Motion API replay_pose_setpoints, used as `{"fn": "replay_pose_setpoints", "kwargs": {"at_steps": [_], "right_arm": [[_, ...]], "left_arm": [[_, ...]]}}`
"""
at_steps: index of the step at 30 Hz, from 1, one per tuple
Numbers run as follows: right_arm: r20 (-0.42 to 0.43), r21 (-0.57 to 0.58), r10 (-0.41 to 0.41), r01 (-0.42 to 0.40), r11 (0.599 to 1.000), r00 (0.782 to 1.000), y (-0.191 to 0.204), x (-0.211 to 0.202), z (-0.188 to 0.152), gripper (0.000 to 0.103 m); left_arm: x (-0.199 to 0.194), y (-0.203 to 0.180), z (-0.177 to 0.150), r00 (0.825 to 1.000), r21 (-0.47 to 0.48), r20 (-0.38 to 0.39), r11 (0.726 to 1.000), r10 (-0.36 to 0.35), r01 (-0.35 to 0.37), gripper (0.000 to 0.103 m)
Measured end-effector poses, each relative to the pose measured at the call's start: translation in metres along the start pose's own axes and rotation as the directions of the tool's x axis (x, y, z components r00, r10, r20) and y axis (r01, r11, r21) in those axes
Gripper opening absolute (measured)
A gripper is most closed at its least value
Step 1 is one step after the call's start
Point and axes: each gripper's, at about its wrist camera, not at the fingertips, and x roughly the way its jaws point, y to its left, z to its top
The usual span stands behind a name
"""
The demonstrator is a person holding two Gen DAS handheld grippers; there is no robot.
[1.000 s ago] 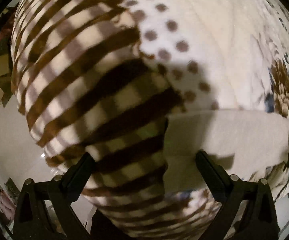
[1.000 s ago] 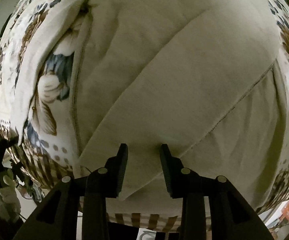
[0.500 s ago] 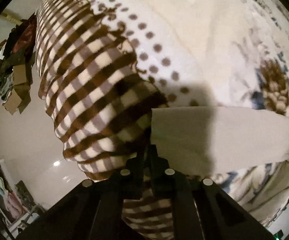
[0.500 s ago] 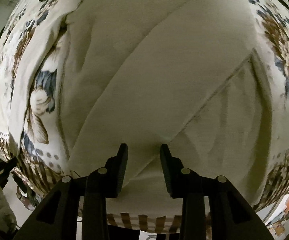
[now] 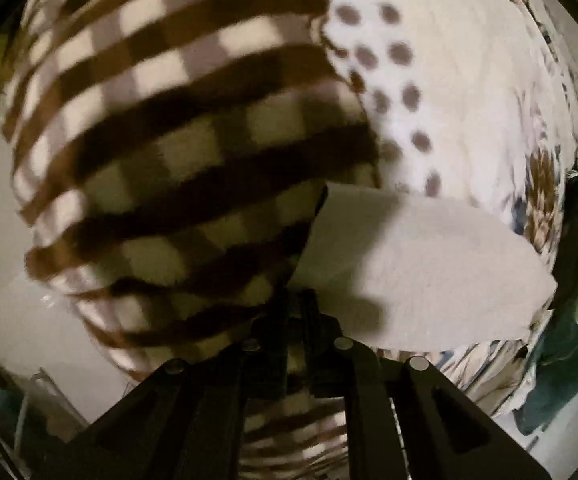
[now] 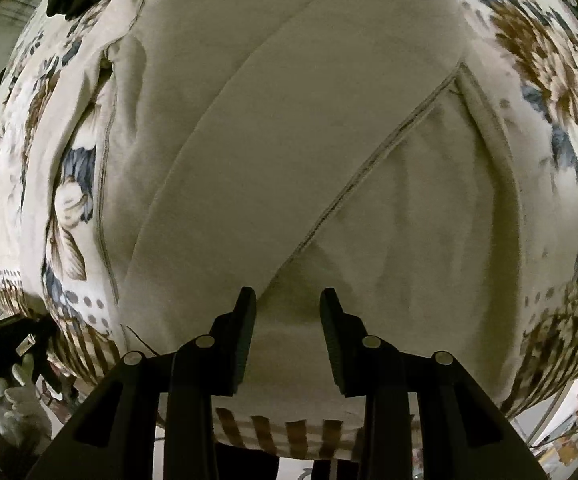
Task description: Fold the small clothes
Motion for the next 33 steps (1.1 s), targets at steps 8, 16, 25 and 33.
{"fn": "replay_pose_setpoints", "kwargs": {"at_steps": [8,16,25,33], "right_arm": [[-0.015,0.018,-0.007,0.007,1.000,1.000,-0.010,-0.011,0.035,0.035],[0.045,-0.455,0.012,0.010,0.891,0.999,0.105,-0.045,0.045,0.035],[0.489,-0.864,0.111,0.498,-0.076,0.865,0.319,0.019,-0.072,0.043],[0.582,-0.667,0.272,0.641,-0.379,0.766,0.375,0.116,-0.104,0.038]], "left_arm": [[-0.016,-0.007,-0.005,0.999,0.040,-0.038,0.999,-0.010,0.011,0.006],[-0.078,-0.013,-0.027,0.935,0.215,0.195,0.917,0.296,-0.335,0.007],[-0.050,-0.014,0.001,0.818,0.299,0.329,0.770,0.472,-0.564,0.064],[-0.026,0.006,0.006,0.866,0.276,0.270,0.827,0.422,-0.489,0.103]]}}
